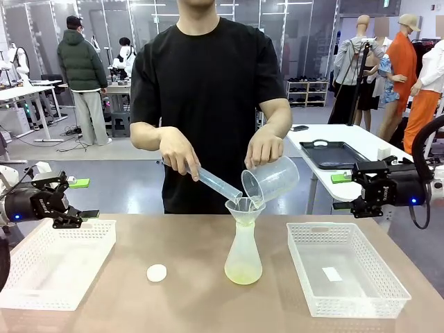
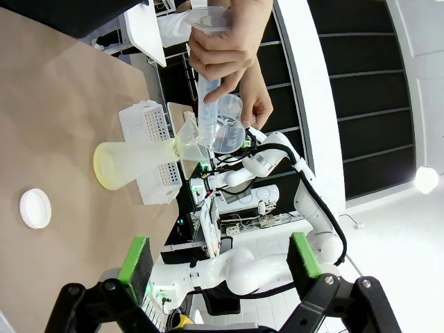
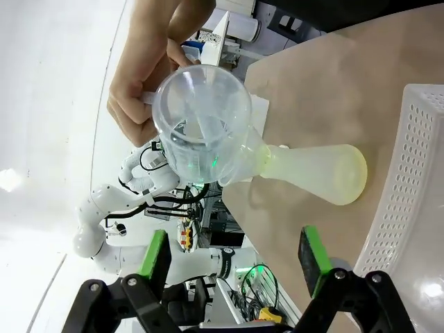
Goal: Prepare the solutions needed for the experiment.
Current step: Once the solution is in the Big flask , pick up the Plastic Funnel and place it back into the right Organizing basket.
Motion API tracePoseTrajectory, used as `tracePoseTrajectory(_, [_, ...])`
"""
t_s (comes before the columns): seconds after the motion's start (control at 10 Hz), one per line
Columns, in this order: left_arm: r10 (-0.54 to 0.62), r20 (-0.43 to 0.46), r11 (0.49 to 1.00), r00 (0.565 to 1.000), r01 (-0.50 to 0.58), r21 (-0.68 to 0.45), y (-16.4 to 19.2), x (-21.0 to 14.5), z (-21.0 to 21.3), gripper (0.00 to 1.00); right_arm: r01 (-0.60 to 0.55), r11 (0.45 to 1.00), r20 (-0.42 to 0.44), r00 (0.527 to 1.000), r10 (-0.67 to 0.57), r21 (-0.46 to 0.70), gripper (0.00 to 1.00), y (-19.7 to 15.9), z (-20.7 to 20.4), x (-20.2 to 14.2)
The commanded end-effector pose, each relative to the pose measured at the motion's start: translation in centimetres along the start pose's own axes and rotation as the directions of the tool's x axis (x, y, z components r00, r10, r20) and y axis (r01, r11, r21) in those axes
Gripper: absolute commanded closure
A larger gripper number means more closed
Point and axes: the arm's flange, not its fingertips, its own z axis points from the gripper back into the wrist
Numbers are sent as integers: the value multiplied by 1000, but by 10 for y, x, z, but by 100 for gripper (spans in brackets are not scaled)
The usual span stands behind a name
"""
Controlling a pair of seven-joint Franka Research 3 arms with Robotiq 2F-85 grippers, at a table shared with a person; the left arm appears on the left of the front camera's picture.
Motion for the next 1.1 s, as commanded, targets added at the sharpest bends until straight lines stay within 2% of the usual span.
tracePoseTrajectory(0.0, [-1,3,1000,1000,1,5,-1,0,0,0,1,1000,1,1000,-1,-8,7,3,0,0])
tracePoseTrajectory(1.0, [-1,3,1000,1000,1,5,-1,0,0,0,1,1000,1,1000,-1,-8,7,3,0,0])
